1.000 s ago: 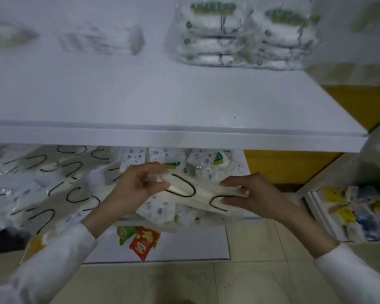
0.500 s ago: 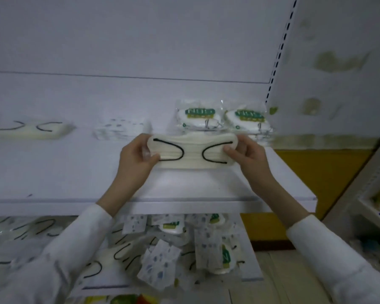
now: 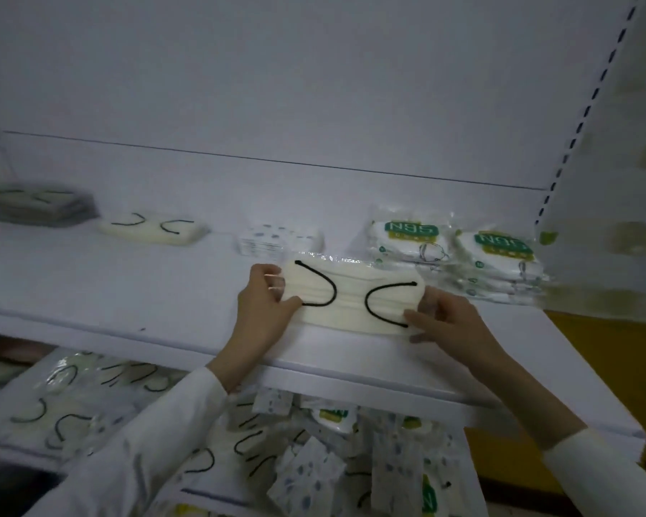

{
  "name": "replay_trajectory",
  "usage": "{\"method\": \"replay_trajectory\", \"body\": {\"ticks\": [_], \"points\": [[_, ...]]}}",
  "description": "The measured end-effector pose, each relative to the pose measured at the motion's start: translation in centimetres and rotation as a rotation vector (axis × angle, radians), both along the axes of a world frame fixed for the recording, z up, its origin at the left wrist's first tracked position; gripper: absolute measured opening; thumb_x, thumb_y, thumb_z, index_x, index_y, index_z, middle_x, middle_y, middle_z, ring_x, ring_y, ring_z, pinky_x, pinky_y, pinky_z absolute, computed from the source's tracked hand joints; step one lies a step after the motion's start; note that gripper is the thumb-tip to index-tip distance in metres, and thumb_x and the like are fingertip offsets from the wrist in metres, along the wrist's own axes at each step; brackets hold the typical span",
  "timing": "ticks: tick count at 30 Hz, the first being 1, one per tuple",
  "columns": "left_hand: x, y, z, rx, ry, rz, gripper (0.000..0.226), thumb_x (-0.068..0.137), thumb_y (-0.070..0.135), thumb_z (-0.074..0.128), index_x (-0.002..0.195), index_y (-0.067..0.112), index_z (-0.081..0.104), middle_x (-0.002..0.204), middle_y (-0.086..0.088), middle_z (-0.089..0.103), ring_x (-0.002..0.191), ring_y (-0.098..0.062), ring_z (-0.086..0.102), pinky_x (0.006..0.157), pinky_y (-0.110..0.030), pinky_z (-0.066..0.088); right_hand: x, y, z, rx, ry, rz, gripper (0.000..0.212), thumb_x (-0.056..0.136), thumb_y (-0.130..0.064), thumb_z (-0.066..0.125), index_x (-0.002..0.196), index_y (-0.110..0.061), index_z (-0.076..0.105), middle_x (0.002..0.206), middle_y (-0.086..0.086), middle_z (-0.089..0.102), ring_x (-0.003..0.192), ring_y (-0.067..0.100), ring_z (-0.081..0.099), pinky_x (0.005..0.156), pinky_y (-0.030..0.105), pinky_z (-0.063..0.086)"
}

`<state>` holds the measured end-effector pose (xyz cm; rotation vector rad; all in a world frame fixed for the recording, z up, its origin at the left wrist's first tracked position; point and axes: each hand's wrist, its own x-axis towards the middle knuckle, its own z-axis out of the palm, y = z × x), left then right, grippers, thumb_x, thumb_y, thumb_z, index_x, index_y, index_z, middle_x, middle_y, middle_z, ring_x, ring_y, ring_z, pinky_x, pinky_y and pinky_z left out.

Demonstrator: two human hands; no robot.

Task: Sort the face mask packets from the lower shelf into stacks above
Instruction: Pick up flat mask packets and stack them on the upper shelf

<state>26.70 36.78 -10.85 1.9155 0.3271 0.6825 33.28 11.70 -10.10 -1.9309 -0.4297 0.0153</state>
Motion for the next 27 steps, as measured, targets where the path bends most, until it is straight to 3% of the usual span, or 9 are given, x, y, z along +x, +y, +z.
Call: {"method": "replay_trajectory", "body": {"ticks": [2, 4, 7, 9, 12, 17, 19, 22, 27], "points": [[-1.5, 2.6, 0.5, 0.033, 0.024, 0.088, 0.034, 0.077, 0.007, 0.070, 0.104, 0.017, 0.051, 0.084, 0.005, 0.056, 0.075, -0.013, 0.053, 0.058, -0.005, 0.037, 0.3, 3.4, 0.6, -0.020, -0.031, 0.072, 0.018, 0.087, -0.007, 0.065, 0.072, -0.008, 0.055, 0.093, 0.015, 0.064, 0.085, 0.025, 0.066, 0.069, 0.039, 0.060], [-3.3, 5.7, 0.9, 0.055, 0.062, 0.177, 0.028, 0.077, 0.010, 0.070, 0.101, 0.017, 0.056, 0.084, -0.001, 0.059, 0.078, -0.016, 0.053, 0.062, -0.013, 0.038, 0.0, 7.2, 1.2, -0.034, -0.054, 0.149, 0.004, 0.088, -0.007, 0.064, 0.086, -0.011, 0.064, 0.091, 0.008, 0.066, 0.081, 0.020, 0.066, 0.067, 0.036, 0.060], [-6.0, 10.7, 1.6, 0.032, 0.094, 0.286, 0.017, 0.079, 0.012, 0.069, 0.093, 0.013, 0.060, 0.080, -0.001, 0.059, 0.079, -0.018, 0.053, 0.071, -0.026, 0.040, -0.5, 13.5, 1.7, -0.043, -0.066, 0.226, 0.014, 0.087, -0.007, 0.065, 0.077, -0.016, 0.060, 0.077, 0.000, 0.063, 0.071, 0.014, 0.064, 0.065, 0.032, 0.060], [-7.6, 14.4, 2.0, 0.034, 0.109, 0.326, 0.017, 0.083, 0.011, 0.063, 0.100, 0.009, 0.062, 0.082, -0.005, 0.062, 0.082, -0.022, 0.055, 0.077, -0.030, 0.043, -1.1, 17.8, 2.2, -0.047, -0.077, 0.251, 0.027, 0.087, -0.006, 0.065, 0.066, -0.010, 0.048, 0.066, 0.000, 0.054, 0.061, 0.011, 0.060, 0.066, 0.036, 0.059], [-9.4, 20.2, 2.3, 0.003, 0.085, 0.338, 0.027, 0.090, 0.009, 0.051, 0.116, 0.011, 0.060, 0.097, -0.014, 0.066, 0.084, -0.025, 0.060, 0.084, -0.037, 0.052, -2.0, 24.1, 2.8, -0.042, -0.088, 0.279, 0.027, 0.085, -0.003, 0.064, 0.068, -0.006, 0.044, 0.064, 0.003, 0.049, 0.057, 0.011, 0.058, 0.070, 0.044, 0.059], [-10.2, 30.1, 2.6, 0.060, 0.079, 0.302, 0.031, 0.091, 0.004, 0.049, 0.118, 0.015, 0.061, 0.088, -0.013, 0.069, 0.066, -0.017, 0.062, 0.062, -0.018, 0.048, -2.5, 33.2, 3.1, 0.006, -0.053, 0.279, 0.029, 0.084, -0.002, 0.065, 0.066, -0.010, 0.043, 0.063, -0.001, 0.046, 0.060, 0.015, 0.055, 0.068, 0.043, 0.060], [-9.7, 33.8, 2.7, 0.109, 0.106, 0.277, 0.029, 0.090, 0.003, 0.051, 0.114, 0.016, 0.061, 0.081, -0.009, 0.069, 0.063, -0.014, 0.063, 0.059, -0.013, 0.045, -2.2, 36.3, 2.8, 0.018, 0.005, 0.255, 0.017, 0.084, -0.004, 0.067, 0.081, -0.010, 0.052, 0.073, 0.001, 0.050, 0.061, 0.016, 0.057, 0.060, 0.032, 0.059], [-8.0, 38.0, 2.7, 0.161, 0.182, 0.232, 0.022, 0.087, 0.004, 0.055, 0.108, 0.011, 0.060, 0.075, -0.007, 0.069, 0.063, -0.014, 0.065, 0.057, -0.016, 0.046, -1.2, 39.5, 2.0, 0.021, 0.182, 0.183, 0.031, 0.083, -0.008, 0.070, 0.109, -0.007, 0.052, 0.095, 0.009, 0.057, 0.067, 0.020, 0.063, 0.056, 0.026, 0.058], [-2.6, 42.2, 3.0, 0.208, 0.210, 0.137, 0.017, 0.085, 0.002, 0.056, 0.102, 0.005, 0.057, 0.068, -0.007, 0.066, 0.056, -0.016, 0.062, 0.050, -0.016, 0.047, 2.4, 42.8, 1.6, -0.081, 0.188, 0.032, 0.022, 0.085, -0.004, 0.064, 0.104, -0.006, 0.053, 0.095, 0.010, 0.060, 0.067, 0.018, 0.059, 0.059, 0.027, 0.055]]}}
